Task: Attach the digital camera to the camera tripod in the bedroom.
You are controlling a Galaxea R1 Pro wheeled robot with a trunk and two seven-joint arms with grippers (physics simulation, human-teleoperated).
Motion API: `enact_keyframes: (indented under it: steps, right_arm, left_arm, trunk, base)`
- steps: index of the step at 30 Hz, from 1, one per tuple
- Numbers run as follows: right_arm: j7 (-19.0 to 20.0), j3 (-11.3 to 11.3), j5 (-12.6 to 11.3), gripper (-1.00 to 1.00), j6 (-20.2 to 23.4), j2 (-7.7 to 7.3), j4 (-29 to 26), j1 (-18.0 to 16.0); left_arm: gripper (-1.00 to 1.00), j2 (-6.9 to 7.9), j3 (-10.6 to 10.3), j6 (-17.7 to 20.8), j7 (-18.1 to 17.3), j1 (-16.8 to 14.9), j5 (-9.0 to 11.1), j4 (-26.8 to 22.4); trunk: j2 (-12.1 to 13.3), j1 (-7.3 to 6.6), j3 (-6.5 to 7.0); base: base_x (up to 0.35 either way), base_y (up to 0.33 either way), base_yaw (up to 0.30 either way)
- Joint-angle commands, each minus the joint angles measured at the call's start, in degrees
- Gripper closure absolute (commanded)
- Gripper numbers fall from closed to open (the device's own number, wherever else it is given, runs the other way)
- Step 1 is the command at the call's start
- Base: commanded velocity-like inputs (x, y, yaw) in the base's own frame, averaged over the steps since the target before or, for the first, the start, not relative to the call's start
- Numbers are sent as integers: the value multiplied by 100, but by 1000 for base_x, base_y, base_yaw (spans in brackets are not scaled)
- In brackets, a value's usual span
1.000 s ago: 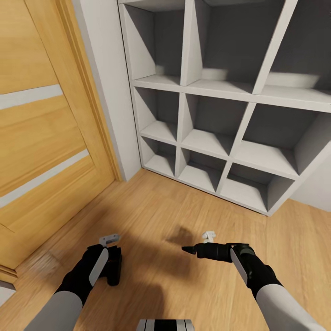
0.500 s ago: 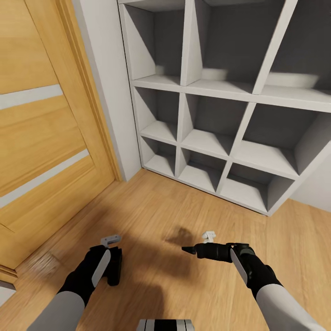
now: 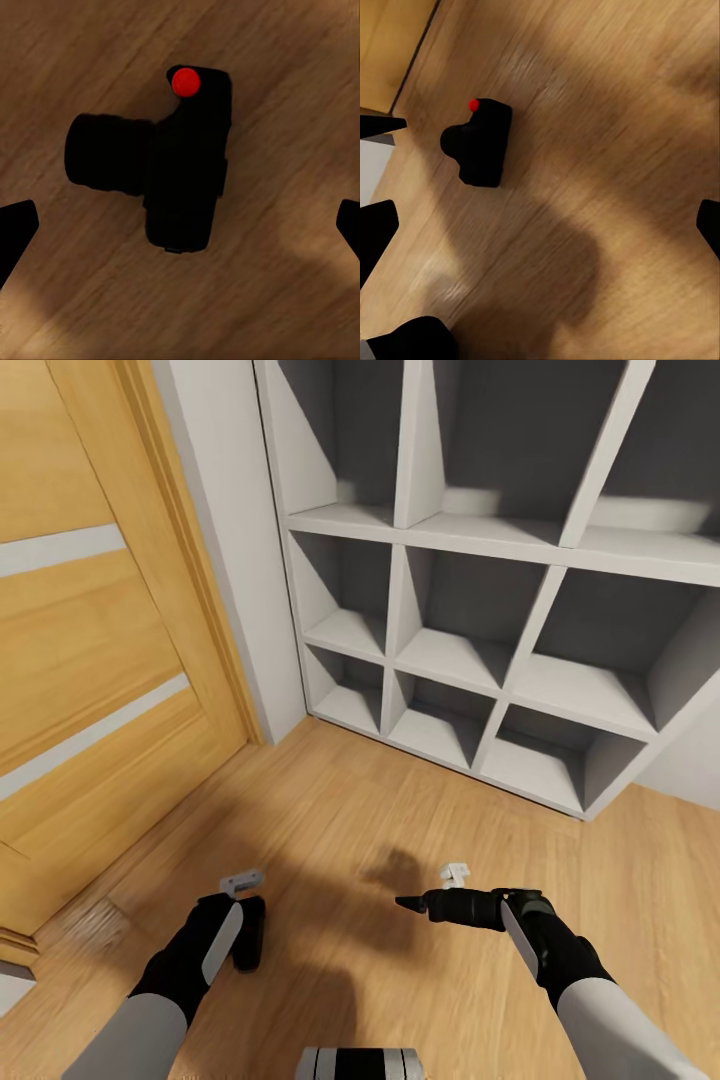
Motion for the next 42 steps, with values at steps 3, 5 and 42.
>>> enact_keyframes:
  steps: [3,5,42]
  right_arm:
    - [5,-2,-34,-100,47,-1,-3,-2]
    - [5,-2,-34,-100,47,-3,-3,-2]
    - [-22,-2,-34,-100,47,-3,-3,-2]
  left_arm:
    - [-100,-4,10,17,41,-1,59,-9]
    - [-100,-4,10,14,42,-1,58,-9]
    - [-100,-4,10,10,14,-1,75,0]
  trunk:
    - [-6,6,-72]
    - [-9,11,-116]
    - [-58,107,-936]
  base:
    - [0,0,0]
    - [0,0,0]
    - [0,0,0]
